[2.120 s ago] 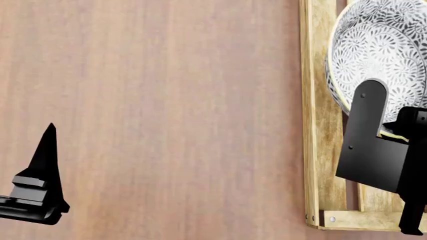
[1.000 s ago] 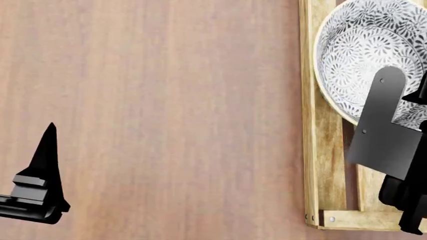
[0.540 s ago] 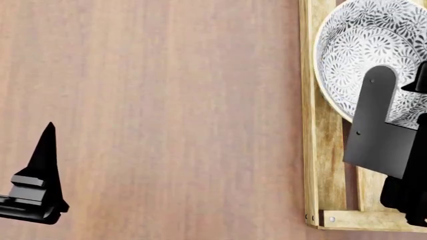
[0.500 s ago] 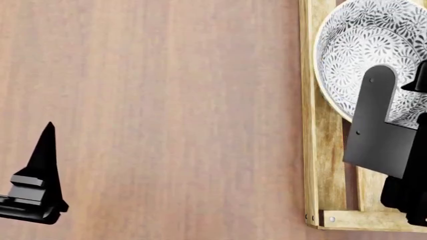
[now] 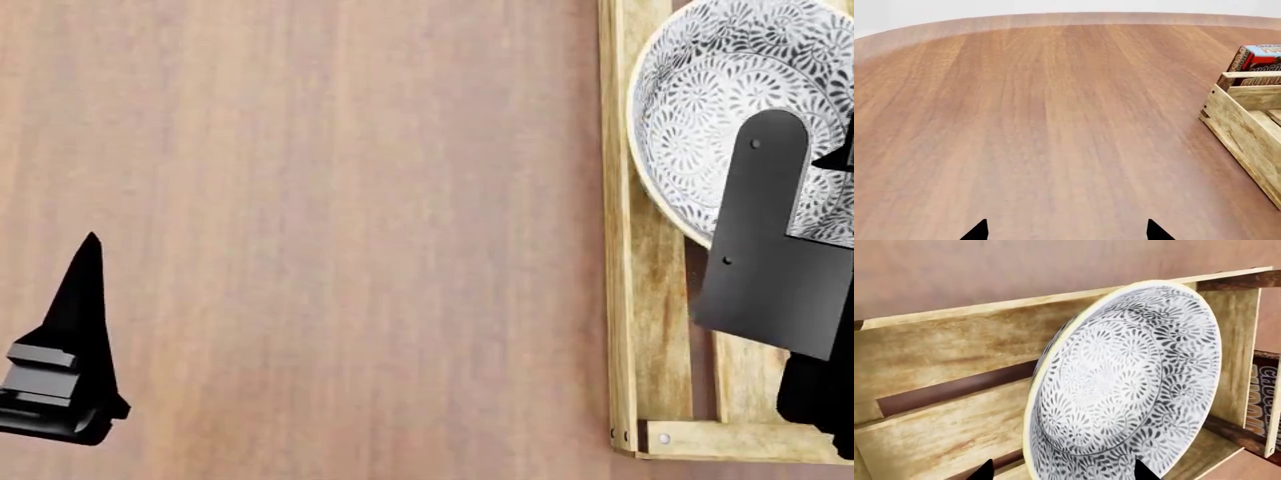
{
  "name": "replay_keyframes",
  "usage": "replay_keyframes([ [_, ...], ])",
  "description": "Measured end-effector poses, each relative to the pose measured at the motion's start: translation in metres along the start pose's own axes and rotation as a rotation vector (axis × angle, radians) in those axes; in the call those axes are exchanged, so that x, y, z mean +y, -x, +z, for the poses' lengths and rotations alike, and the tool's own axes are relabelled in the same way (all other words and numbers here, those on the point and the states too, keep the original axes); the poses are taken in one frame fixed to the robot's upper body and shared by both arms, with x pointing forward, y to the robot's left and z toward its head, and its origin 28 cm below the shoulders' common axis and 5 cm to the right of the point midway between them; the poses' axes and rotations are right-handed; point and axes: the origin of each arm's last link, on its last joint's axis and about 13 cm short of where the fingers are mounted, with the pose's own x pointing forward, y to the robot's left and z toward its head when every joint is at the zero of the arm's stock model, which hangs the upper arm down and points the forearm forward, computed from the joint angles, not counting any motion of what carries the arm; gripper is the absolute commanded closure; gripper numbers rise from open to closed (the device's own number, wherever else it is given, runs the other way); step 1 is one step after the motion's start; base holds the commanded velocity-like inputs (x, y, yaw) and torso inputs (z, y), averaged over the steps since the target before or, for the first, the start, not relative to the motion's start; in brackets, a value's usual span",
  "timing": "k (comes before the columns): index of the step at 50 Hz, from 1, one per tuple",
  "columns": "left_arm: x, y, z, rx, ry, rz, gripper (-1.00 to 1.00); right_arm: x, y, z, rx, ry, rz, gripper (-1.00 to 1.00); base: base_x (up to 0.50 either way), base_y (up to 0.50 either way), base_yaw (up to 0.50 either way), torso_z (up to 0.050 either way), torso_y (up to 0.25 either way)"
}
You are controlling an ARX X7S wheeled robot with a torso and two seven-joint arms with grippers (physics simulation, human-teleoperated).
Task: Pick up the bowl on the left and put it in the tray.
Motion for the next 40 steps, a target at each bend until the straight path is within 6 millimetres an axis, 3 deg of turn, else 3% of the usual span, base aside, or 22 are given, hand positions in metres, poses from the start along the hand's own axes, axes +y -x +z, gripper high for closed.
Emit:
replay_keyframes([
  [15, -0.002, 0.002, 0.006, -0.015, 0.003, -0.009, -1.00, -0.006, 0.031, 0.008, -0.031, 0.007, 0.017, -1.00, 0.00, 0.00, 0.00, 0.000, 0.000],
  [29, -0.003, 0.006, 0.012, -0.028, 0.004, -0.019, -1.00, -0.013, 0.072, 0.016, -0.096, 0.025, -0.043, -1.00, 0.00, 0.00, 0.00, 0.000, 0.000],
  [40, 0.000, 0.012, 0.017, -0.046, 0.002, -0.011, -1.00, 0.012, 0.094, 0.023, -0.253, -0.019, -0.292, -1.00, 0.00, 0.00, 0.00, 0.000, -0.001],
])
